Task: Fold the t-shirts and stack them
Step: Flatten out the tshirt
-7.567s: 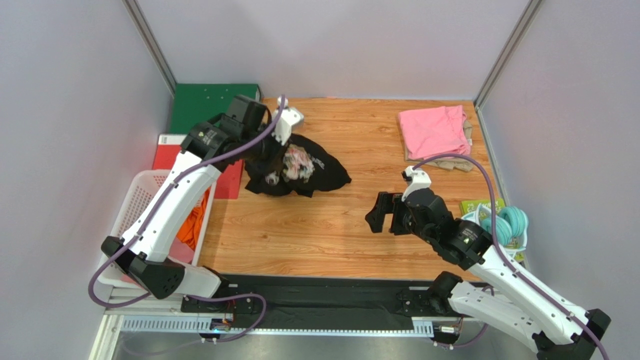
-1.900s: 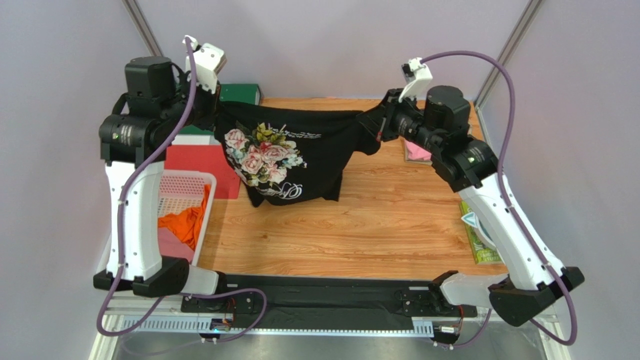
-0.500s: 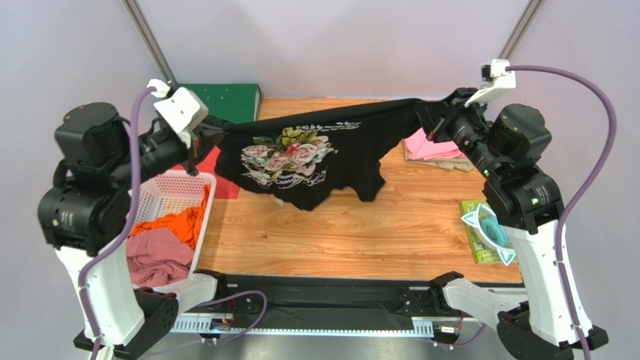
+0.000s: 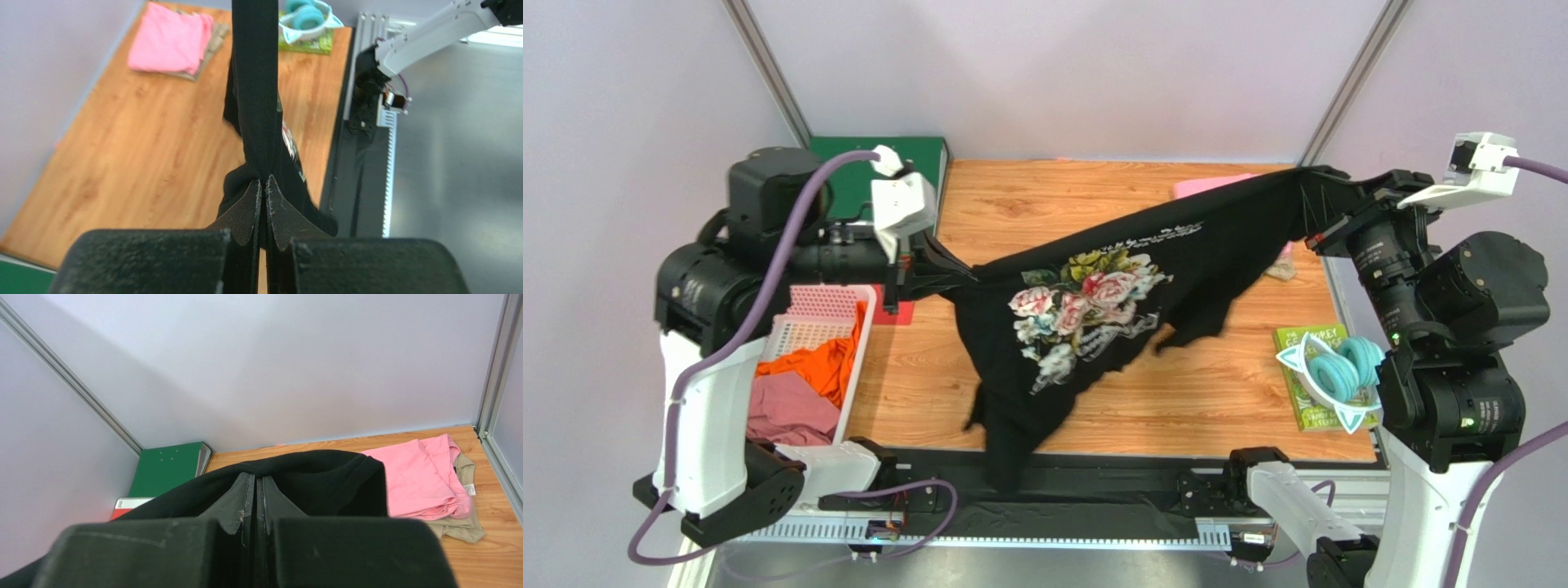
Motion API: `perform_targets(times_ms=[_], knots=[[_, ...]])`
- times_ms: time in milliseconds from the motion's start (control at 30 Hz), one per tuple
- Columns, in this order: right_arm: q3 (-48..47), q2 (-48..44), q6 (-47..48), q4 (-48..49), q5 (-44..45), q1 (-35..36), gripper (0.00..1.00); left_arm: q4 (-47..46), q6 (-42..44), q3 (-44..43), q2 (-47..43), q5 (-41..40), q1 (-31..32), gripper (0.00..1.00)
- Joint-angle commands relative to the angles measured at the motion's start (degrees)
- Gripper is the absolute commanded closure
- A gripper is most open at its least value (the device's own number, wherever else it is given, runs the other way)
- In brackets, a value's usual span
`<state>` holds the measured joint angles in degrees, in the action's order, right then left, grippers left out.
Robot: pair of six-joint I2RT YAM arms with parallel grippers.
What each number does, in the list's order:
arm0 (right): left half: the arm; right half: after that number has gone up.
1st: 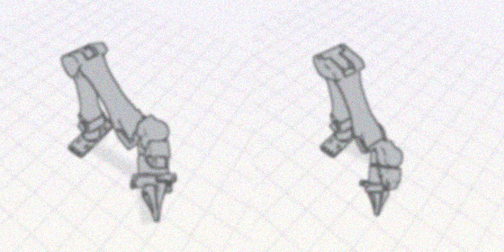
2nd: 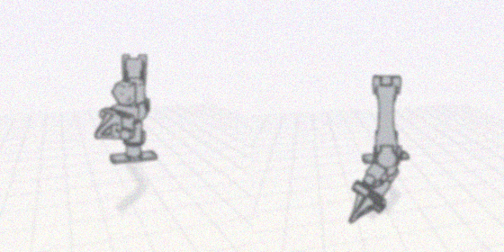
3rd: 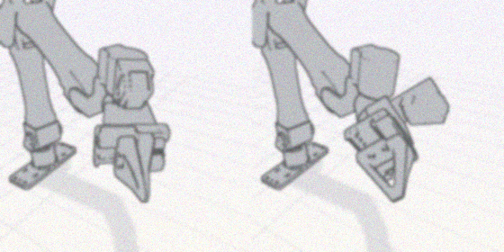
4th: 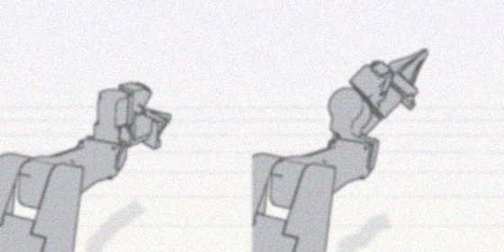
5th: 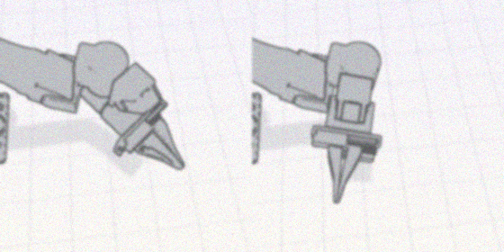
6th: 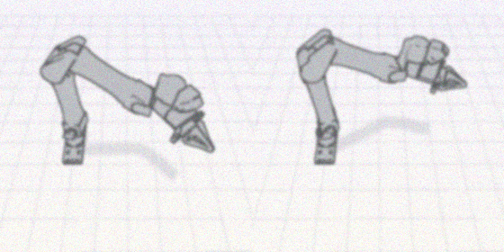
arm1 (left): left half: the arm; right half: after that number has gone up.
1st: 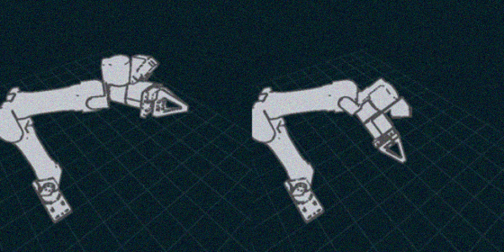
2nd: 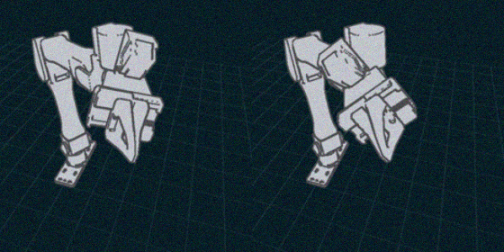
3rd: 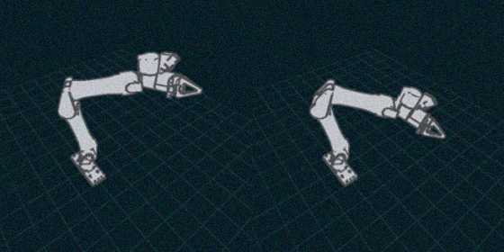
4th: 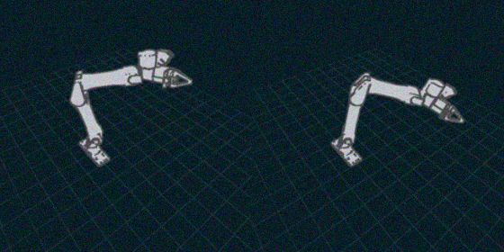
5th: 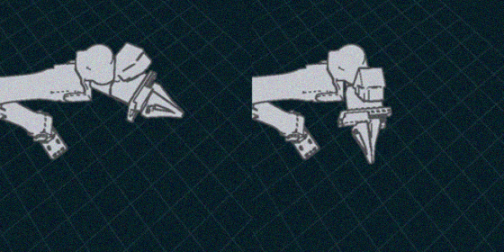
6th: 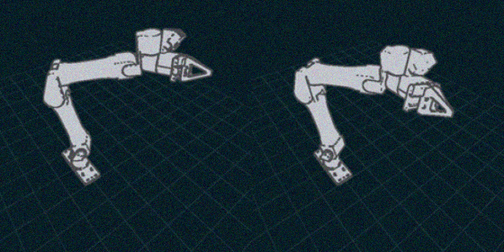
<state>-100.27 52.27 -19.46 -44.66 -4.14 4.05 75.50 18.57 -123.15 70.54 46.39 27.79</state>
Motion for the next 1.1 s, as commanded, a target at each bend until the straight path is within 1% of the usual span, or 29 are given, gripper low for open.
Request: perform_targets(times_ms=[0, 67, 100, 133, 167, 200, 233, 267, 333, 367, 400, 433, 467, 533, 567, 633, 667, 767, 800, 833, 867, 900, 933, 967, 1000, 1033, 1067], knots=[[-1.6, 5.0, -1.8, 0.3, -2.9, -1.4, 1.0, 13.3, 2.7, 3.9, -2.4, -2.2, 2.4, 1.0], [-0.7, 8.2, -4.4, 1.9, -7.8, -1.3, 1.0, 14.8, 4.4, 5.9, -3.8, -3.8, 2.4, 1.0], [1.4, 11.2, -7.2, 3.1, -12.9, -1.4, 1.0, 15.3, 5.9, 9.6, -4.6, -5.2, 2.4, 1.0], [2.9, 12.6, -8.6, 4.7, -15.3, -1.5, 1.0, 15.0, 6.6, 12.3, -7.1, -6.0, 2.4, 1.0], [4.5, 13.7, -9.6, 9.4, -17.3, -0.9, 1.0, 14.7, 7.3, 15.4, -8.4, -6.9, 2.4, 1.0], [6.2, 16.2, -10.6, 11.3, -19.0, -0.3, 1.0, 13.4, 8.1, 21.8, -9.9, -9.0, 2.4, 1.0], [7.6, 17.5, -10.5, 13.0, -18.9, 0.7, 1.0, 12.7, 8.6, 25.3, -12.9, -10.2, 2.4, 1.0], [7.5, 21.0, -9.7, 14.2, -18.4, 3.1, 1.0, 12.0, 9.0, 32.3, -14.3, -11.3, 2.4, 1.0], [5.7, 25.5, -8.2, 14.4, -17.9, 5.3, 1.0, 9.9, 10.0, 39.6, -18.0, -14.0, 2.4, 1.0], [4.9, 27.9, -7.9, 14.3, -18.4, 6.9, 1.0, 9.4, 10.1, 46.9, -19.1, -14.7, 2.4, 1.0], [4.1, 32.9, -7.5, 14.3, -19.1, 7.9, 1.0, 8.2, 10.3, 50.5, -21.0, -15.6, 2.4, 1.0], [2.6, 35.3, -6.4, 14.2, -19.0, 10.1, 1.0, 7.1, 11.7, 53.9, -22.0, -16.4, 2.4, 1.0], [1.8, 40.1, -5.9, 14.1, -18.7, 11.1, 1.0, 5.3, 11.8, 58.6, -22.9, -20.9, 2.4, 1.0], [-1.4, 44.6, -5.0, 13.4, -18.3, 14.2, 1.0, 3.3, 11.4, 62.1, -25.6, -23.7, 2.3, 1.0], [-2.8, 48.3, -4.0, 13.1, -17.7, 15.1, 1.0, 3.3, 11.4, 62.0, -25.8, -23.7, 2.3, 1.0], [-5.8, 51.8, -3.6, 12.0, -16.7, 17.2, 1.0, 3.6, 11.8, 60.1, -25.1, -24.3, 2.3, 1.0], [-8.9, 54.5, -3.7, 11.7, -16.5, 17.6, 1.0, 3.5, 11.9, 57.9, -24.4, -26.6, 2.3, 1.0], [-13.0, 58.3, -4.5, 11.9, -17.9, 18.6, 1.0, 4.1, 12.5, 53.7, -21.9, -28.2, 1.6, 1.0], [-14.6, 59.3, -4.5, 11.0, -18.0, 18.8, 0.96, 4.6, 12.5, 52.7, -20.6, -27.3, 1.2, 1.0], [-15.8, 61.1, -4.4, 8.0, -17.9, 19.3, 0.77, 5.2, 12.5, 51.0, -20.0, -26.4, 1.2, 1.0], [-16.5, 61.6, -3.9, 6.8, -17.2, 19.7, 0.4, 6.0, 12.1, 50.3, -19.4, -24.7, 1.2, 0.93], [-15.8, 61.6, -2.6, 5.2, -16.7, 19.8, 0.24, 6.5, 12.0, 49.5, -18.6, -23.9, 1.2, 0.69], [-14.6, 60.6, -2.2, 4.9, -16.0, 20.3, 0.04, 6.9, 11.9, 47.9, -18.4, -23.3, 1.1, 0.55], [-12.6, 59.6, -1.7, 5.0, -13.9, 20.4, 0.0, 7.4, 11.8, 47.0, -18.2, -22.5, 1.1, 0.46], [-8.5, 58.6, -1.3, 5.9, -12.9, 20.3, 0.0, 7.5, 11.8, 46.2, -18.1, -22.2, 1.1, 0.33], [-6.1, 56.2, -1.1, 6.3, -11.7, 20.4, 0.0, 7.7, 11.8, 44.4, -18.1, -22.0, 1.1, 0.29], [-4.4, 55.1, -0.8, 6.2, -8.2, 20.2, 0.0, 8.1, 11.8, 43.4, -18.0, -21.8, 1.1, 0.25]])
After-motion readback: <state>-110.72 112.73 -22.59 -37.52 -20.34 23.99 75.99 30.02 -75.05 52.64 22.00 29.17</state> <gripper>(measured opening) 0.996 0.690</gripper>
